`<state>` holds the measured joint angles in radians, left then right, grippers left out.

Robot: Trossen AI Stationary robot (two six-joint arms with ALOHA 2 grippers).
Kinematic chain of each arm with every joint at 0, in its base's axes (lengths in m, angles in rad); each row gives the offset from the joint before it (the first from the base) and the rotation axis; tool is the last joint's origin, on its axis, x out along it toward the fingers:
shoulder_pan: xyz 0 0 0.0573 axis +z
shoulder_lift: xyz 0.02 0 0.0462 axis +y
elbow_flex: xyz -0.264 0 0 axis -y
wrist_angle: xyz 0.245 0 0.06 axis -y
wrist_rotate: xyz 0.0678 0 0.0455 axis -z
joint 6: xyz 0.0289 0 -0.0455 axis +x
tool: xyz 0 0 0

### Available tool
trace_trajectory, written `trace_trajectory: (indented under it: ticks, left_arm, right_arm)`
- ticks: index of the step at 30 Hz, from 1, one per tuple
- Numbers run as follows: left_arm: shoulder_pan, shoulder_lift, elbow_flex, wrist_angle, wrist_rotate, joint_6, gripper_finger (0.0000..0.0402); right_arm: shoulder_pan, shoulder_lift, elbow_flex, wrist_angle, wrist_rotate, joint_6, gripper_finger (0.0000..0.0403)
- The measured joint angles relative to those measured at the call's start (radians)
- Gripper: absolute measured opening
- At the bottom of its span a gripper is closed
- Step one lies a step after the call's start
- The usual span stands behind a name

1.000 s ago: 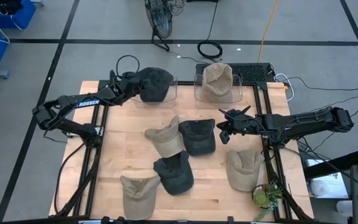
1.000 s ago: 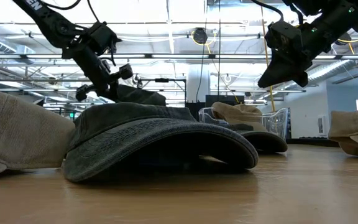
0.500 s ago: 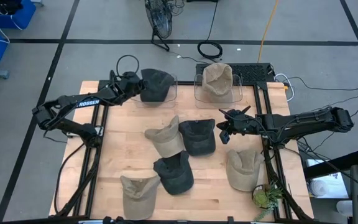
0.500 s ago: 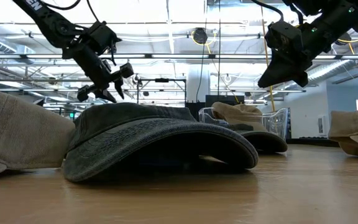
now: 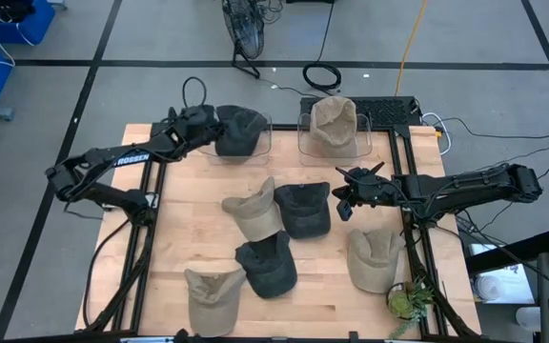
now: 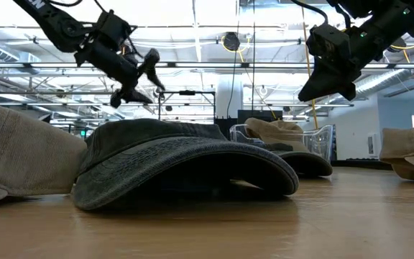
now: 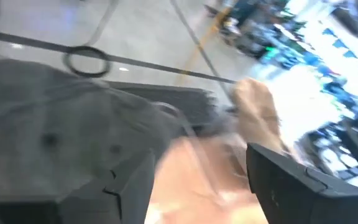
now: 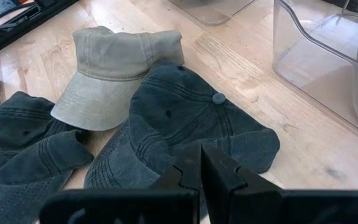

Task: Pick & Place hat
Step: Put the brown cap into the right transparent bin

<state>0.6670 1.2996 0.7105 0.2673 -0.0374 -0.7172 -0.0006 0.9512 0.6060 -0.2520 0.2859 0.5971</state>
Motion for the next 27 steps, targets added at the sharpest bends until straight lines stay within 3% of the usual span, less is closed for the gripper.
trace_trajectory:
  ticks: [6,10,14,17,21,27]
  left_arm:
    - [-0.138,-0.113,0.007,-0.008,-0.044,0.103,0.0194]
    - [-0.264,-0.173,0.049,-0.092,-0.131,0.215,0.0114]
    - [-0.376,-0.183,0.103,-0.18,-0.136,0.31,0.0018]
    - [-0.461,-0.173,0.136,-0.252,-0.128,0.374,0.001]
    - [-0.581,-0.123,0.159,-0.399,-0.2,0.409,0.0004]
    - [-0.694,-0.037,0.16,-0.501,-0.214,0.275,0.0004]
  right_arm:
    - [0.0,0.0,0.0,0.0,0.0,-0.043,0.0]
    - [0.0,0.0,0.0,0.001,0.001,-0.078,0.0]
    - [0.0,0.0,0.0,0.005,0.001,-0.124,0.0]
    - [0.0,0.0,0.0,0.037,0.001,-0.163,0.0]
    - [0.0,0.0,0.0,0.095,0.001,-0.197,0.0]
    - [0.0,0.0,0.0,0.122,0.002,-0.211,0.0]
